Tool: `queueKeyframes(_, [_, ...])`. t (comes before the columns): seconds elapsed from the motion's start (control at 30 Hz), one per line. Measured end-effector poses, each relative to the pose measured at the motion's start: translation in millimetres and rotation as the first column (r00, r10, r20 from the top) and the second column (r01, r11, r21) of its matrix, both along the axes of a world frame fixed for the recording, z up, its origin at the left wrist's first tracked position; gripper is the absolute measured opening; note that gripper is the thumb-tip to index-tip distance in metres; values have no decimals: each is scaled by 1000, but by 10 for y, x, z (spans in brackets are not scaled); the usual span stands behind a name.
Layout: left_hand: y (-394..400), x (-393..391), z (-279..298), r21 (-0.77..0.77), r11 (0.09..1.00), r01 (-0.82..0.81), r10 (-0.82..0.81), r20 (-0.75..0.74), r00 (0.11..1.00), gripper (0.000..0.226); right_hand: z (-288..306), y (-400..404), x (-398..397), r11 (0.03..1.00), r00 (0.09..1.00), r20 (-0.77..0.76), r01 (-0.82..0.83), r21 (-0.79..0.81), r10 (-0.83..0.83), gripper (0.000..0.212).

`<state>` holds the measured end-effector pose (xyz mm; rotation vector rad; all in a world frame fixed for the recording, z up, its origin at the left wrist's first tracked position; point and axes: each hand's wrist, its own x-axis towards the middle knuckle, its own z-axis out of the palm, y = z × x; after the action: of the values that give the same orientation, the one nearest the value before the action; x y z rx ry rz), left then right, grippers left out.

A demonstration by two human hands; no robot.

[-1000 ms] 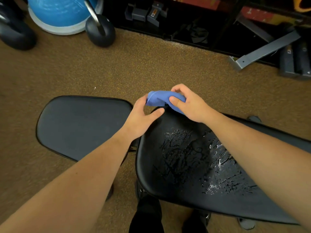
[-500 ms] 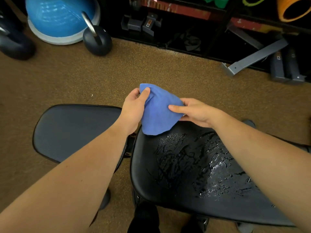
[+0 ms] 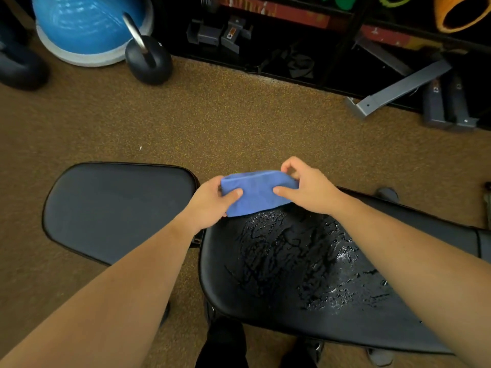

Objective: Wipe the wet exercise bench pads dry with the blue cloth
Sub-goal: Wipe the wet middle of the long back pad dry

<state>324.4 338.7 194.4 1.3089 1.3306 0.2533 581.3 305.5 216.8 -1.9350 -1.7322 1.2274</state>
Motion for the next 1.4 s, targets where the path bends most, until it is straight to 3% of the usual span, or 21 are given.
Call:
queueKeyframes(0.07, [36, 91, -8, 8, 986, -166, 166, -28, 986, 31, -38, 76, -62, 996, 993, 113, 32, 87, -42, 33])
queueKeyframes(0.13, [74, 168, -18, 156, 977, -148, 177, -196, 964, 42, -94, 122, -108, 993, 959, 278, 16, 120, -49, 39])
queueKeyframes(0.17, [83, 201, -26, 297, 955, -30, 133, -333, 934, 48, -117, 132, -120, 995, 946, 321, 18, 103, -50, 41])
queueKeyframes(0.23, [83, 328, -30, 522, 808, 273, 13, -479, 878, 52, -160, 130, -111, 998, 951, 307, 27, 65, -46, 41])
queueKeyframes(0.3, [100, 535, -79, 549, 660, 512, -214, -516, 829, 52, -179, 99, -46, 996, 969, 240, 41, 77, -58, 44])
queueKeyframes(0.37, [139, 717, -182, 432, 589, 683, -421, -558, 715, 54, -163, 31, 100, 997, 955, 289, 48, 66, -65, 50])
queueKeyframes(0.43, [202, 779, -304, 323, 608, 725, -483, -574, 661, 54, -141, -83, 289, 997, 886, 461, -18, -69, 48, 57])
queueKeyframes(0.53, [209, 739, -392, 351, 665, 659, -380, -600, 704, 53, -169, -251, 456, 941, 778, 556, -128, -314, 291, 69])
queueKeyframes(0.67, [213, 637, -469, 355, 800, 484, -257, -526, 811, 50, -225, -302, 423, 943, 774, 566, -121, -311, 286, 69])
queueKeyframes(0.77, [176, 424, -480, 227, 957, 183, -82, -392, 916, 45, -247, -328, 414, 948, 770, 575, -119, -294, 275, 67])
queueKeyframes(0.83, [17, 273, -465, 154, 988, 30, 26, -350, 936, 45, -260, -321, 419, 947, 777, 566, -117, -300, 275, 67])
queueKeyframes(0.9, [-215, 160, -452, 194, 981, -29, 88, -305, 948, 46, -252, -302, 404, 946, 782, 560, -112, -306, 274, 65])
queueKeyframes(0.97, [-458, 92, -473, 296, 955, 16, 78, -303, 950, 58, -237, -290, 385, 943, 782, 560, -105, -315, 273, 64])
queueKeyframes(1.07, [-741, 152, -517, 414, 883, 221, 26, -514, 858, 74, -224, -277, 387, 941, 787, 555, -93, -327, 270, 64])
queueKeyframes(1.17, [-863, 282, -514, 437, 828, 351, 13, -642, 766, 78, -214, -272, 381, 939, 788, 554, -88, -333, 270, 63])
queueKeyframes(1.4, [-585, 364, -579, 448, 734, 510, -57, -708, 704, 79, -258, -296, 346, 949, 782, 572, -75, -306, 247, 60])
